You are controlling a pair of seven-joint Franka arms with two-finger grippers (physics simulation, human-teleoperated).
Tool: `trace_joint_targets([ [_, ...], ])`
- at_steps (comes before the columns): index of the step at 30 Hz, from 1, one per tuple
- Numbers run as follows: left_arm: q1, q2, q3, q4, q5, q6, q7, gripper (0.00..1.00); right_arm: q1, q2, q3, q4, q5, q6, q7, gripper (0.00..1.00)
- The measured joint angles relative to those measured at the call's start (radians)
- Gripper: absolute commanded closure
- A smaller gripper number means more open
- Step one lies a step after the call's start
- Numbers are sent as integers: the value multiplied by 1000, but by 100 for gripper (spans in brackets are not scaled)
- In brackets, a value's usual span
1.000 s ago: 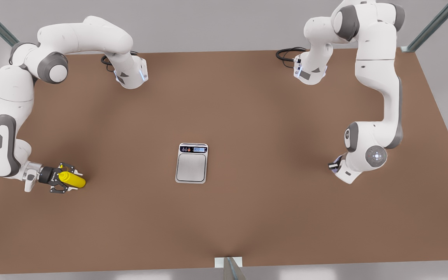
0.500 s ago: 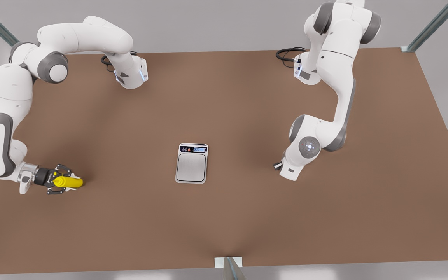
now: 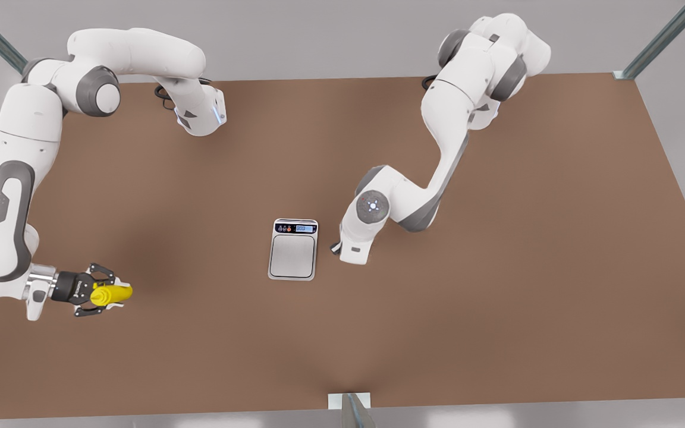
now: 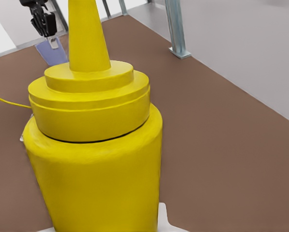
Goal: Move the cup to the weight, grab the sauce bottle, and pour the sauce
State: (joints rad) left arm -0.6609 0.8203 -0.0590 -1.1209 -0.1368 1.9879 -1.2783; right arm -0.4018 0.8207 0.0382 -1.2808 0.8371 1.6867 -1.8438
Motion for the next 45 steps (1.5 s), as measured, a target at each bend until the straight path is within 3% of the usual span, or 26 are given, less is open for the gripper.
trace_joint_targets([
  [6, -79, 123, -1, 238, -14, 20, -149, 74, 0, 2, 0, -2, 1, 7, -1, 46],
  [10, -95, 193, 1, 254, -18, 195, -225, 74, -8, 8, -3, -2, 0, 7, -2, 46],
  [14, -95, 210, 7, 254, -17, 232, -254, 73, -11, 8, -3, -2, 0, 7, -3, 46],
  [16, -95, 211, 10, 254, -10, 228, -254, 60, -11, 9, -3, -2, 0, 7, -3, 46],
  [23, -97, 228, 10, 267, 6, 246, -256, 42, -12, 9, -5, 0, 0, 7, -3, 46],
  [27, -124, 261, 5, 292, 9, 331, -308, 44, -11, 8, -5, 0, -1, 7, -3, 46],
  [45, -132, 246, 11, 292, 29, 238, -325, 44, -12, 9, -5, 1, 0, 5, -2, 46],
])
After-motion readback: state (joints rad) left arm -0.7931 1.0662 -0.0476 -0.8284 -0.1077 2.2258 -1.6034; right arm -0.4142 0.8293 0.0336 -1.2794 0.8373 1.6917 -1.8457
